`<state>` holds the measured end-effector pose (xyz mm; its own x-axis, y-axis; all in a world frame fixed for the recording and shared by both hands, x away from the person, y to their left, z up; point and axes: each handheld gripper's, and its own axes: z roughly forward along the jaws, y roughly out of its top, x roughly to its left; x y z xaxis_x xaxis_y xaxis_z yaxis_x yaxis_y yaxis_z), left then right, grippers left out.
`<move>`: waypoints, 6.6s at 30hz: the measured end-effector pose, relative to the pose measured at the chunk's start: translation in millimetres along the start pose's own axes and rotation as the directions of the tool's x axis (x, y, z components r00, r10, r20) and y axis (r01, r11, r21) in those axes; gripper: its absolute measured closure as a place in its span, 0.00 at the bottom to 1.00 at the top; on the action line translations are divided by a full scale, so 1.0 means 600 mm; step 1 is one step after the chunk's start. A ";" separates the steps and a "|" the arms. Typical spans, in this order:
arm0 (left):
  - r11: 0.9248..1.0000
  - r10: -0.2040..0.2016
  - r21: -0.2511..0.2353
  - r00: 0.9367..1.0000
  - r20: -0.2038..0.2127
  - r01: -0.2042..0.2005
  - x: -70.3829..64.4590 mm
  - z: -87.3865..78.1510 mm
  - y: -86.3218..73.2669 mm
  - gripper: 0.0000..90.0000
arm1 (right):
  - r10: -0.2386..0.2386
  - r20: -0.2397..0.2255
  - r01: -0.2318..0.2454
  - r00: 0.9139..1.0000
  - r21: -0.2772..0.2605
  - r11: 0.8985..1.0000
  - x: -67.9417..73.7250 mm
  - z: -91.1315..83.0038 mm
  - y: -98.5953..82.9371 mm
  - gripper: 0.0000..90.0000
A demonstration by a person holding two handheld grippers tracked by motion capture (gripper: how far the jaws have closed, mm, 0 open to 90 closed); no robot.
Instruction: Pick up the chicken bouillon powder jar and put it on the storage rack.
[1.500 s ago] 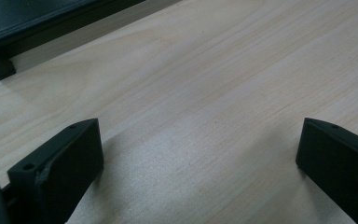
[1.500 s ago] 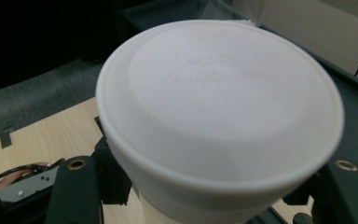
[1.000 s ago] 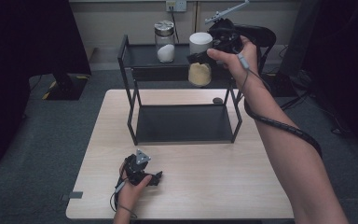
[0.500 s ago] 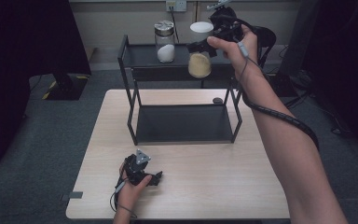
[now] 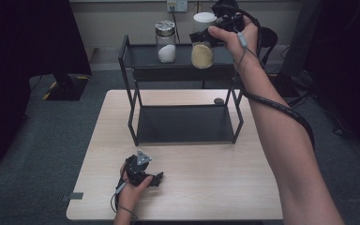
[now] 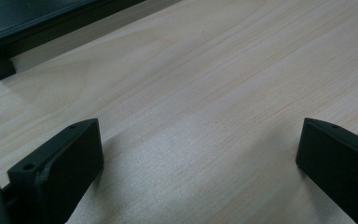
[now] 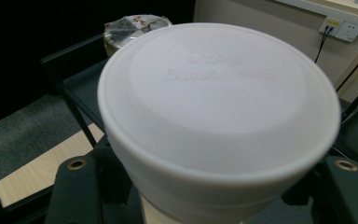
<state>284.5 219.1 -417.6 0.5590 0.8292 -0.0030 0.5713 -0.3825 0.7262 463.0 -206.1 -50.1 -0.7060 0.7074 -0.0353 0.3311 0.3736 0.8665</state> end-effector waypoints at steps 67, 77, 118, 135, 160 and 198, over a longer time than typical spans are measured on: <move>1.000 0.000 0.001 1.000 0.001 0.000 0.000 0.000 0.000 0.00 | 0.103 0.028 -0.101 0.994 -0.065 0.993 -0.013 0.000 -0.080 0.00; 1.000 -0.001 0.002 1.000 0.001 0.001 0.000 0.000 0.000 0.00 | 0.109 0.015 -0.107 0.994 -0.077 0.991 -0.005 -0.010 -0.112 0.01; 1.000 -0.002 -0.001 1.000 0.001 0.002 0.000 0.000 0.000 0.00 | 0.062 -0.087 -0.066 0.994 -0.041 0.997 0.027 -0.005 -0.280 0.01; 1.000 -0.001 0.000 1.000 0.001 0.001 0.000 0.000 0.000 0.00 | 0.095 -0.088 -0.098 0.992 -0.021 0.995 0.015 0.018 -0.373 0.02; 1.000 0.000 0.000 1.000 0.000 0.000 0.000 0.000 0.000 0.00 | 0.133 -0.079 -0.134 0.988 -0.011 0.991 0.000 -0.007 -0.491 0.02; 1.000 0.000 0.000 1.000 0.000 0.000 0.000 0.000 0.000 0.00 | 0.120 -0.072 -0.112 0.990 0.112 0.987 0.009 -0.022 -0.633 0.01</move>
<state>284.6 219.2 -417.6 0.5592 0.8290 -0.0034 0.5714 -0.3825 0.7261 325.2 -352.2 -373.0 -0.7040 0.7024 0.1051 0.4762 0.3570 0.8036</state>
